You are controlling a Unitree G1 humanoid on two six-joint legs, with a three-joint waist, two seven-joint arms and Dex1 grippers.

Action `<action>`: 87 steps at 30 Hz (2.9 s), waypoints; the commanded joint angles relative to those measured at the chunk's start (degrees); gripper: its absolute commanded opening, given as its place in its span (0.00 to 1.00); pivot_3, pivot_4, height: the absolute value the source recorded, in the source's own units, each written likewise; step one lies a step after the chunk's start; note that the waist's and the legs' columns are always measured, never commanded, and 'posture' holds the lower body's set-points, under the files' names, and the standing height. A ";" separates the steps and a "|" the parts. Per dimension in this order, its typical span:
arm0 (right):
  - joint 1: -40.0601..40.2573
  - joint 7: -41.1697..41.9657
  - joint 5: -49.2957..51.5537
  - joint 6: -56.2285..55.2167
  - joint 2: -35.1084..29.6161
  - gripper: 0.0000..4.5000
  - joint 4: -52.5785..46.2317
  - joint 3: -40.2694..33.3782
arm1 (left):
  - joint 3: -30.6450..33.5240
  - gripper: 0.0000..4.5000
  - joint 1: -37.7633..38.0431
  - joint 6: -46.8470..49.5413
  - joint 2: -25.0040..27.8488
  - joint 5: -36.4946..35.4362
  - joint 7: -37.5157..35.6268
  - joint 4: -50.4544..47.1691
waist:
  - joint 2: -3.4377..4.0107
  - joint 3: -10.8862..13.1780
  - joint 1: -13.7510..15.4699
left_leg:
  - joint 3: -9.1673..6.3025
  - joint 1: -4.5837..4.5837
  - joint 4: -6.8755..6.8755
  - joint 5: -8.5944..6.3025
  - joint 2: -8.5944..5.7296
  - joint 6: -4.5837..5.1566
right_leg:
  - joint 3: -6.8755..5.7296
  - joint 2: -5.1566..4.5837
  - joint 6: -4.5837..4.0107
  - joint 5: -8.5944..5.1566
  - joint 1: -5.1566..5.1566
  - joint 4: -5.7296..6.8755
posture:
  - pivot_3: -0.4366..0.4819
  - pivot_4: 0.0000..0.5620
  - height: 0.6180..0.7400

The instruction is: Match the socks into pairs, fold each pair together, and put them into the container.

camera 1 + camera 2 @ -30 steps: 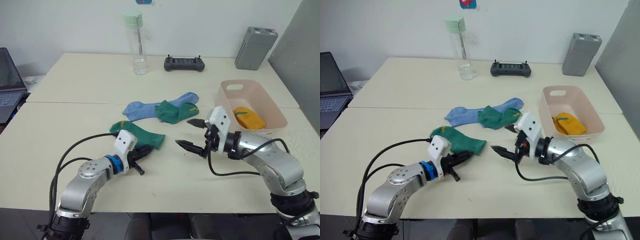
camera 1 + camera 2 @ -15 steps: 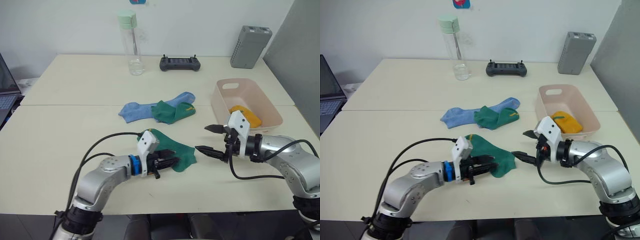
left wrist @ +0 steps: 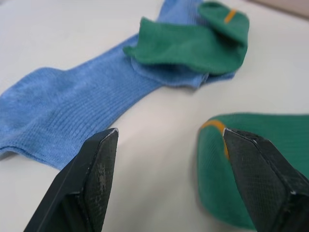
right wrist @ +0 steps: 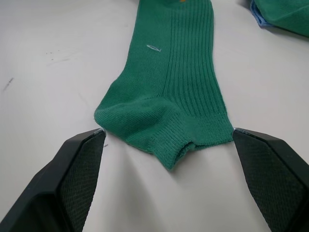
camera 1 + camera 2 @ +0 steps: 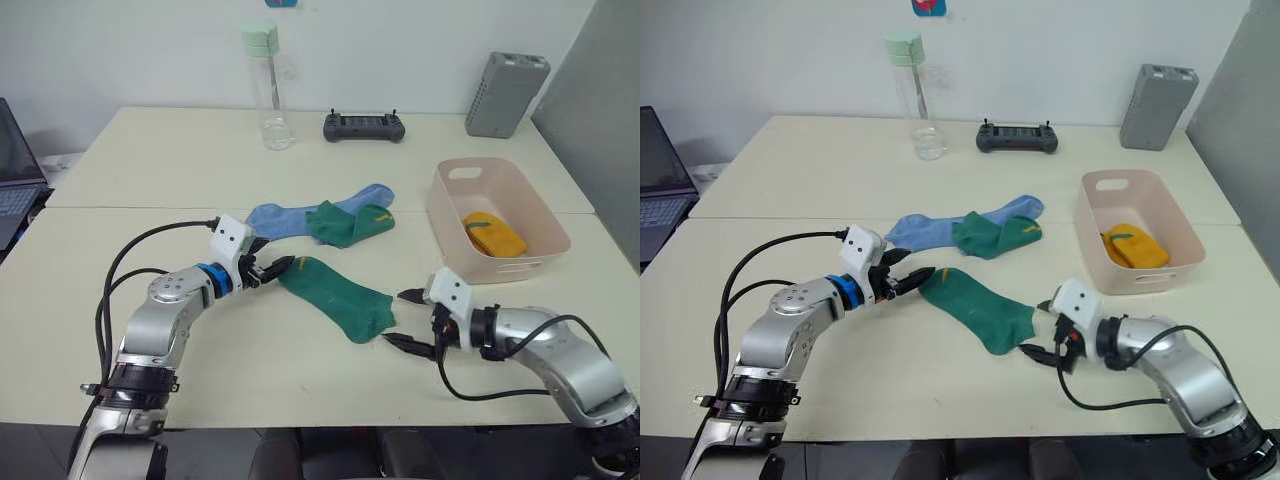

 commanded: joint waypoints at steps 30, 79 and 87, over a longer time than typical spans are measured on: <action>-8.15 17.52 3.11 -4.79 -5.71 0.01 12.74 -3.45 | 10.61 0.00 22.46 23.39 -12.32 -16.08 14.81 -36.13 | -0.06 0.00 0.37 | -0.05 0.02 0.15 0.01 0.01 0.01 | -0.02 -0.02 0.08 0.04 0.12 0.03 | 0.48 0.27 1.00; -6.40 9.42 -9.88 -17.73 1.32 0.01 17.52 4.79 | -7.19 0.00 7.99 -16.79 7.52 3.75 -17.28 -6.75 | -0.10 -0.01 0.04 | 0.12 0.00 -0.05 -0.04 0.09 -0.02 | -0.05 -0.01 -0.14 -0.20 0.00 0.07 | 0.48 0.27 1.00; -4.88 13.00 1.70 -13.54 1.29 0.01 10.68 -2.14 | -2.11 0.00 12.97 -12.04 7.83 -5.00 -19.98 -13.80 | -0.12 -0.02 0.05 | 0.13 0.02 0.10 -0.02 0.09 -0.02 | 0.01 -0.04 -0.13 -0.19 0.07 0.09 | 0.48 0.27 1.00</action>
